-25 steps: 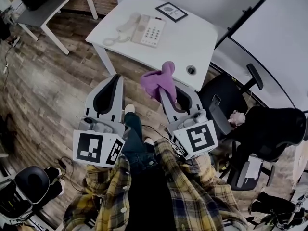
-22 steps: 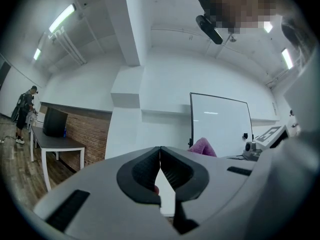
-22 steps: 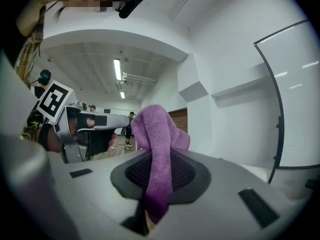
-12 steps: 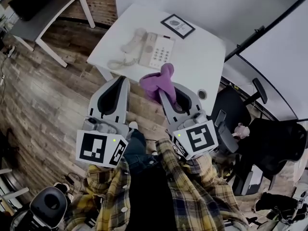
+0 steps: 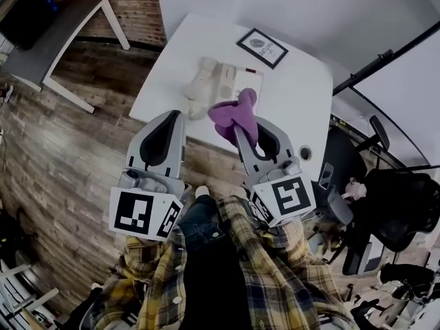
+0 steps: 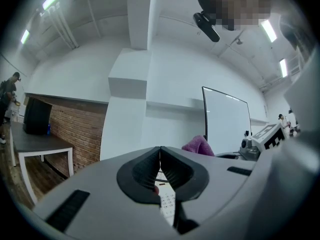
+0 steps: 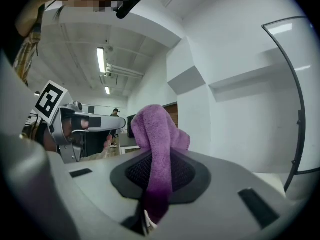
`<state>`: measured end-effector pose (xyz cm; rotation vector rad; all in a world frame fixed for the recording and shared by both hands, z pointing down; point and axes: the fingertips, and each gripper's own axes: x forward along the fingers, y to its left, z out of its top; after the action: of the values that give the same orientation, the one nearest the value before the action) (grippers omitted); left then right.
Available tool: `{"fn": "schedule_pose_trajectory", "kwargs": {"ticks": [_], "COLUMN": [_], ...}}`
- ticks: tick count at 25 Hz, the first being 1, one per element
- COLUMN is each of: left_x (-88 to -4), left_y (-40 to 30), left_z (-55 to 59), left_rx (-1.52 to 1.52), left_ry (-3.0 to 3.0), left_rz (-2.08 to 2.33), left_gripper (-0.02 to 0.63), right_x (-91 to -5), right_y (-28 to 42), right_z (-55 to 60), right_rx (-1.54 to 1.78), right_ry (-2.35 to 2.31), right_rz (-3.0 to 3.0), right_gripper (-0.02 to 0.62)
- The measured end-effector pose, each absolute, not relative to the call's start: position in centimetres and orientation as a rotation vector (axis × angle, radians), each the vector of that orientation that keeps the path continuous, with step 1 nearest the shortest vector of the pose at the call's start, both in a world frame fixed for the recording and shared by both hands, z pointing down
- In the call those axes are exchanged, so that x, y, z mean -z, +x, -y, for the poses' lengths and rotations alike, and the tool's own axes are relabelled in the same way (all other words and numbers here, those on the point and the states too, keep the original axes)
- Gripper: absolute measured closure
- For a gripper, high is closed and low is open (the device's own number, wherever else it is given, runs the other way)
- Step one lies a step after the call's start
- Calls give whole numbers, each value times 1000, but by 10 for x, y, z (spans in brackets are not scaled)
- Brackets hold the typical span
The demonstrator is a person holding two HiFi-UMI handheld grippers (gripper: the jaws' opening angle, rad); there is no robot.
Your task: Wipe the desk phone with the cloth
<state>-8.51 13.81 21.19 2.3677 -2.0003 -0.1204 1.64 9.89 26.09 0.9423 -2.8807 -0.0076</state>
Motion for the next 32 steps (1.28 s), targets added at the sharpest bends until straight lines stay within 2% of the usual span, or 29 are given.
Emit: {"fn": "schedule_pose_trajectory", "kwargs": {"ticks": [10,24,32], "left_x": [-236,-230,-223], "left_y": [-99,-99,-90], "left_z": [-93,70,122], "left_rx": [86,102,114], "left_ry": [2359,2416,2428], "left_rz": [1904,1836,1828], "left_gripper": [591,591,591], "right_x": [-281,-291,-287], "right_y": [6,-4,1], "right_z": [-54,88,135], "right_rx": [-58,-115,-125], "right_ry": [999,1005,974], "right_rz": [2813,2781,2785], "right_gripper": [528,528,528]}}
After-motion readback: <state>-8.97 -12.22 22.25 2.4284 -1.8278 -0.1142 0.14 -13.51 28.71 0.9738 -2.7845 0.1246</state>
